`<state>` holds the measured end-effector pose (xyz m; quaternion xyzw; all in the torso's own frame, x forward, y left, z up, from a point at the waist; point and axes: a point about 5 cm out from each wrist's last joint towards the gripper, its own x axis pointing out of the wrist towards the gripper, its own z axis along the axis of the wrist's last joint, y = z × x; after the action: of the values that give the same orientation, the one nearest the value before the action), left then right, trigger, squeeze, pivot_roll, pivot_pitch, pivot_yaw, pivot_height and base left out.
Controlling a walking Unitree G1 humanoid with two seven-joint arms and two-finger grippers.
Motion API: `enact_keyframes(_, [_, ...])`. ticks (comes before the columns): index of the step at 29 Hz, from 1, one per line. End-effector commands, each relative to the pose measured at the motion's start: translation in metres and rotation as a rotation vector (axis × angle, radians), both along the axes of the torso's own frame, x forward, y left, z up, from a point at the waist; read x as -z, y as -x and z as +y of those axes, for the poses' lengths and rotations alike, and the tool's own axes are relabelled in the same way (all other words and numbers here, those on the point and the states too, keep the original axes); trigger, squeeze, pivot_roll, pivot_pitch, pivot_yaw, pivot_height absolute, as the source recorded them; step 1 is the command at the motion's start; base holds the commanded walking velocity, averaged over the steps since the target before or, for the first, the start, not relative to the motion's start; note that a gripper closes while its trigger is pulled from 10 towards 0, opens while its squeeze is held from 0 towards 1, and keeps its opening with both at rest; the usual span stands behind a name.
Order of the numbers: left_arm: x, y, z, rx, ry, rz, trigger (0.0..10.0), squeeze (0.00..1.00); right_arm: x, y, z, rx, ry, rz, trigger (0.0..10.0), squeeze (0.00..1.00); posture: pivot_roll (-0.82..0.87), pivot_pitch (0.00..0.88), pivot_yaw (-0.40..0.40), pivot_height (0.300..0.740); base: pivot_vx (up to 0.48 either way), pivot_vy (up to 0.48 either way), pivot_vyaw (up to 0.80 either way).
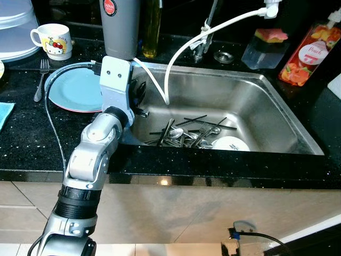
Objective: Kitchen organization
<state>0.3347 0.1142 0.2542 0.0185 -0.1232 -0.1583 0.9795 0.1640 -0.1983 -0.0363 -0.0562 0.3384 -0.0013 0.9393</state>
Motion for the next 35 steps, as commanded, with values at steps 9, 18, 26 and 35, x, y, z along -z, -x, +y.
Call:
enact_keyframes(9, [0.007,0.001,-0.003,0.004,-0.002,0.013,10.0,0.00,-0.006,-0.011,0.003,-0.026,-0.029,-0.017,10.0,0.00,0.14,0.072,-0.103,0.740,0.000,0.000,0.00])
enact_keyframes(18, [0.010,-0.001,-0.002,-0.009,-0.046,0.034,10.0,0.00,-0.007,-0.011,0.005,-0.014,-0.039,-0.023,10.0,0.00,0.15,0.079,-0.106,0.740,0.000,0.000,0.00])
enact_keyframes(26, [0.021,-0.010,0.020,-0.204,-0.252,0.133,10.0,0.00,-0.009,-0.016,0.006,-0.002,-0.048,-0.042,10.0,0.00,0.16,0.074,-0.107,0.740,0.000,0.000,0.00])
enact_keyframes(35, [0.018,-0.008,0.020,-0.218,-0.386,0.064,10.0,0.00,-0.010,-0.017,0.006,0.001,-0.047,-0.046,10.0,0.00,0.16,0.072,-0.109,0.740,0.000,0.000,0.00])
